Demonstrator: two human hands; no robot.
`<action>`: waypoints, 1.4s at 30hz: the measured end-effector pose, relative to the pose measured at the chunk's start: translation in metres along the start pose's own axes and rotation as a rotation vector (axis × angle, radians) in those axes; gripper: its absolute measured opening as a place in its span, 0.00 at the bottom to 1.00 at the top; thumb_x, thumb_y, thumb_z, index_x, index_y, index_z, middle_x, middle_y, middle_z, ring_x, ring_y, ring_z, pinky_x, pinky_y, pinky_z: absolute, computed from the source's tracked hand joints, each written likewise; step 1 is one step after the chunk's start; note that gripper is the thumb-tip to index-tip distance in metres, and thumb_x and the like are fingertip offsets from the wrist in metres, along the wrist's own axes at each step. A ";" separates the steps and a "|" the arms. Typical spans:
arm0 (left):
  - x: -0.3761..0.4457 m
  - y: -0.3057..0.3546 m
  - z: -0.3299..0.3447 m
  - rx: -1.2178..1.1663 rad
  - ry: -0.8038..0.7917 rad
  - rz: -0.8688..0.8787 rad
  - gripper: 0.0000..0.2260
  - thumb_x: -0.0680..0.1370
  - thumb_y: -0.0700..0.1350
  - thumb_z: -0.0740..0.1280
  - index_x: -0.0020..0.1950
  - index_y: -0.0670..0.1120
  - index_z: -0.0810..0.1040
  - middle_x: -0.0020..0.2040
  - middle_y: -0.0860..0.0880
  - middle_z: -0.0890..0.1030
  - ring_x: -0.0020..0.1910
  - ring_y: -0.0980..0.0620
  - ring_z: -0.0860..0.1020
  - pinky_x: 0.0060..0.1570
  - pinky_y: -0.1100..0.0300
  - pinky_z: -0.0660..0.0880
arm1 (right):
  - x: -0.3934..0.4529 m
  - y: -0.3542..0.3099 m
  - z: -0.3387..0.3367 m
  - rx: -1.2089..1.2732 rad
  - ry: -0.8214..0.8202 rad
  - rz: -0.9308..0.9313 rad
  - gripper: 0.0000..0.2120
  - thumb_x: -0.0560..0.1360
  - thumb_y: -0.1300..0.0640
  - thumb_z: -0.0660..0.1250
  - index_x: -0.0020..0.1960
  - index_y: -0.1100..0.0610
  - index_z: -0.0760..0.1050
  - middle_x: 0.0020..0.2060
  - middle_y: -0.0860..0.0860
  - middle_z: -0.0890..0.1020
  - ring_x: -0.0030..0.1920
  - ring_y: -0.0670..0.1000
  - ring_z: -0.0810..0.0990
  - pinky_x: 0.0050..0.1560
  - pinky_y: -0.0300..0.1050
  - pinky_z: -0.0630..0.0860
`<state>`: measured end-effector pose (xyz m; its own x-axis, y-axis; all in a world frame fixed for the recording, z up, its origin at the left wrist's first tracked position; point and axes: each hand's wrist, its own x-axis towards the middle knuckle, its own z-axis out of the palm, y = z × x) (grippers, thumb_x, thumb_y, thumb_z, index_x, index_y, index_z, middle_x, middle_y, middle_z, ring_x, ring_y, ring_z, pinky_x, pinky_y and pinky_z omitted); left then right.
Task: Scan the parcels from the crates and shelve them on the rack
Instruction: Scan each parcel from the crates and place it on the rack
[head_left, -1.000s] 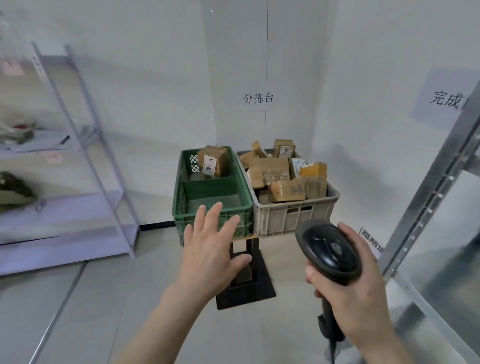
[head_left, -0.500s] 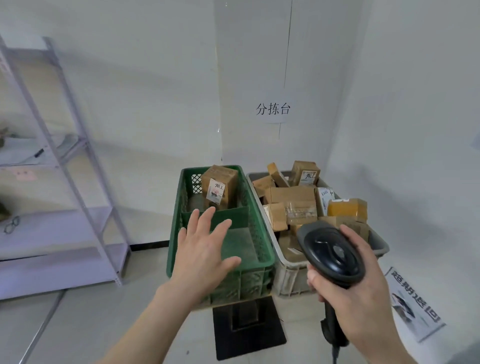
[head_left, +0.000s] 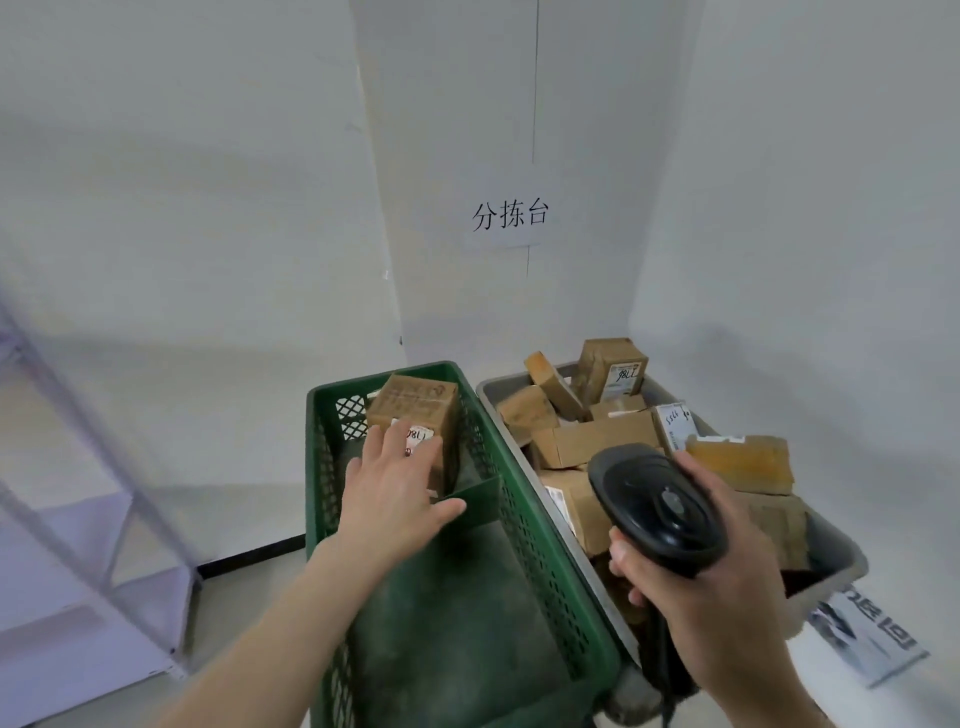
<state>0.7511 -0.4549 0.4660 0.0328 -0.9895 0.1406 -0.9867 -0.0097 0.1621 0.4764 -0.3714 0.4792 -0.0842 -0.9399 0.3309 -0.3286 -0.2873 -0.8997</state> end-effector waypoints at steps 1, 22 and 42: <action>0.014 -0.003 0.003 0.001 -0.004 -0.010 0.37 0.72 0.69 0.67 0.77 0.57 0.63 0.80 0.48 0.58 0.77 0.43 0.56 0.73 0.40 0.64 | 0.010 0.003 0.005 0.011 -0.002 -0.004 0.42 0.63 0.57 0.80 0.74 0.54 0.69 0.54 0.46 0.84 0.48 0.50 0.85 0.47 0.53 0.85; 0.222 -0.065 0.104 -0.046 -0.351 -0.319 0.54 0.63 0.80 0.65 0.81 0.58 0.49 0.83 0.44 0.46 0.78 0.29 0.50 0.70 0.24 0.57 | 0.129 0.043 0.090 0.066 -0.050 0.115 0.45 0.60 0.78 0.79 0.64 0.42 0.71 0.52 0.25 0.79 0.54 0.30 0.80 0.48 0.23 0.75; 0.230 -0.070 0.070 -0.137 -0.041 -0.232 0.45 0.63 0.65 0.74 0.76 0.56 0.61 0.69 0.42 0.62 0.67 0.36 0.64 0.65 0.35 0.68 | 0.109 0.033 0.090 -0.016 0.003 0.093 0.43 0.63 0.69 0.81 0.71 0.45 0.69 0.58 0.32 0.79 0.60 0.35 0.79 0.54 0.26 0.75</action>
<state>0.8165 -0.6924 0.4188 0.2464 -0.9681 0.0451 -0.9227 -0.2201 0.3165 0.5408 -0.5000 0.4600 -0.1176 -0.9618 0.2471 -0.3340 -0.1960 -0.9220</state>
